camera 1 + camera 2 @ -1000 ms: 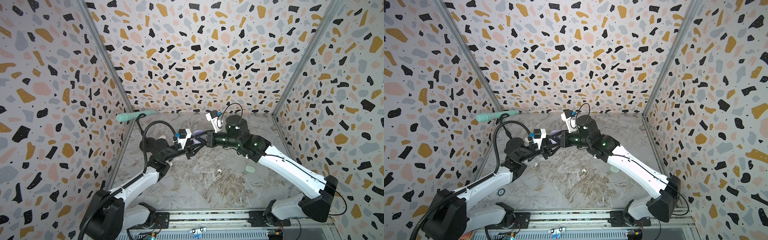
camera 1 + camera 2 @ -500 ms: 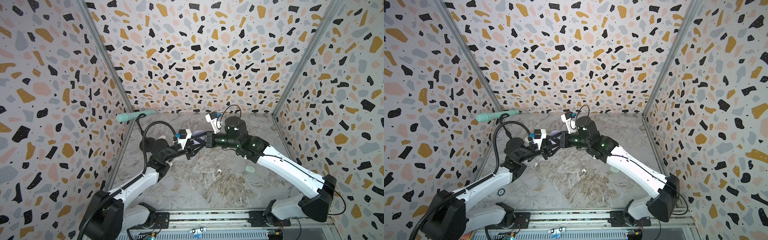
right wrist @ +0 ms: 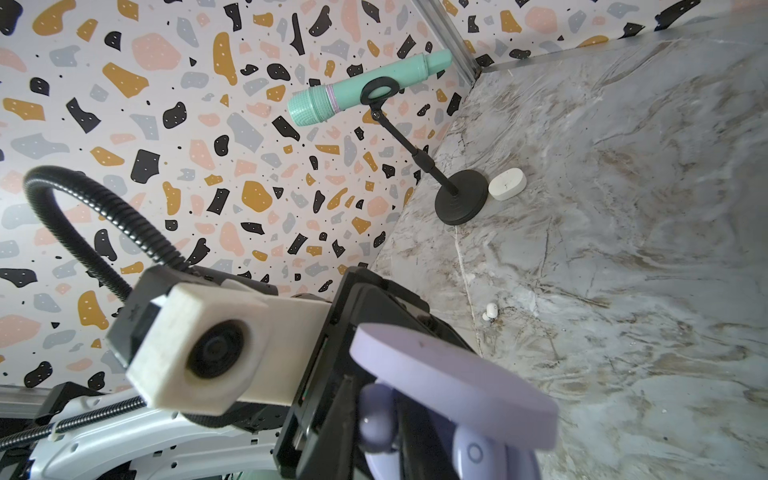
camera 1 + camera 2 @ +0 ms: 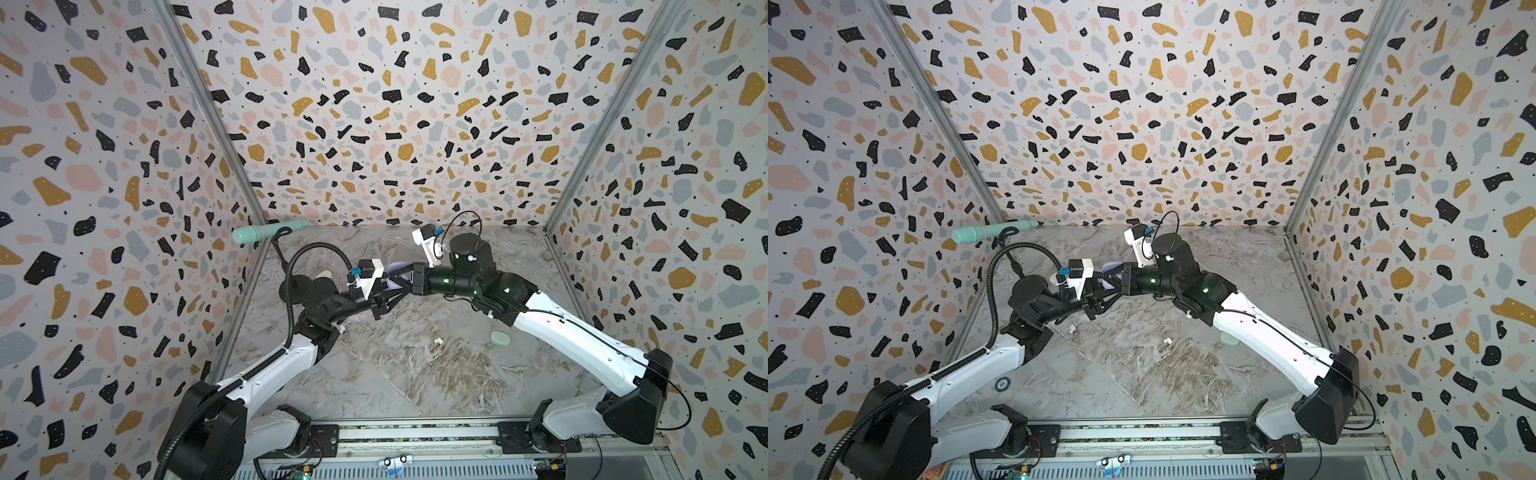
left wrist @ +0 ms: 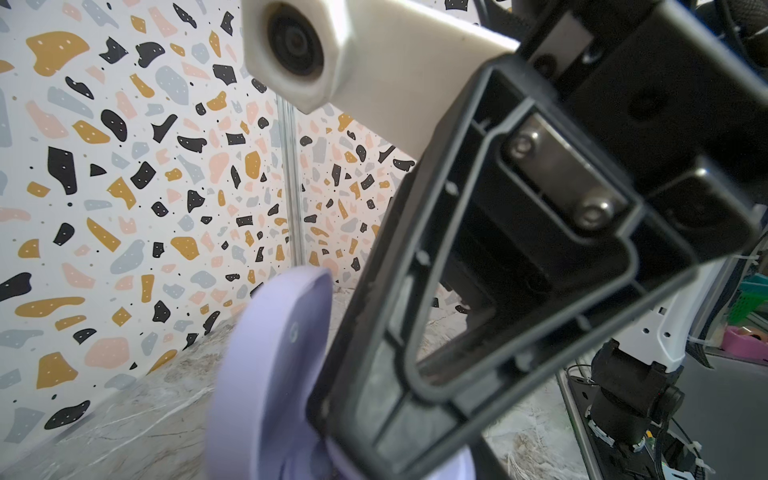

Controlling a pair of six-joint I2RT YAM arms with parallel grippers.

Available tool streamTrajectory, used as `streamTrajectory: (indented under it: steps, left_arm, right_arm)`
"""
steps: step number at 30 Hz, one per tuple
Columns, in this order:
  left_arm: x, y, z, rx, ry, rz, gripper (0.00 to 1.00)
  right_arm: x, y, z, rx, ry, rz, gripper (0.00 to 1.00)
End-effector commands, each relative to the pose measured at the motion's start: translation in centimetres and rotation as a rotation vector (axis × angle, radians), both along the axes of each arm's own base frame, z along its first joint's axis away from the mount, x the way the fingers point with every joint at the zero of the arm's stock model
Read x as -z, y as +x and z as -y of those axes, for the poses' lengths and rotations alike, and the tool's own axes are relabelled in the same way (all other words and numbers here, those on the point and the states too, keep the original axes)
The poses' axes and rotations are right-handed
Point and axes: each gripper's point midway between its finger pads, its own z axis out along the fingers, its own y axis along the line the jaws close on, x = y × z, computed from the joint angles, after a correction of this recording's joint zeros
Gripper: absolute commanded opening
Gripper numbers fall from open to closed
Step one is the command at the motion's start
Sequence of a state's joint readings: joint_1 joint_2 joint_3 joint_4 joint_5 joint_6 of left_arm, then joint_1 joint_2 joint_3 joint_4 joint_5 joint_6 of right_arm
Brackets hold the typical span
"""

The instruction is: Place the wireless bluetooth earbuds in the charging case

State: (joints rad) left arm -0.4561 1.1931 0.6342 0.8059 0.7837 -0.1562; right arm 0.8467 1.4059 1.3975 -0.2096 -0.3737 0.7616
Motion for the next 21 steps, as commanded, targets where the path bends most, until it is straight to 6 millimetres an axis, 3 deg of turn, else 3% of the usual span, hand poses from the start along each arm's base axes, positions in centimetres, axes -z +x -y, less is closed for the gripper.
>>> streamTrajectory:
  steps: [1,21]
  left_arm:
    - [-2.20,-0.88,-0.19,0.005,-0.032,0.097,0.29]
    - [-2.13,-0.79,-0.19,0.000,-0.023,0.098,0.29]
  right_arm:
    - [-0.11,-0.30,1.04,0.026,-0.018,0.003,0.22]
    - [-0.71,-0.45,1.10,0.023,-0.006,0.006,0.29]
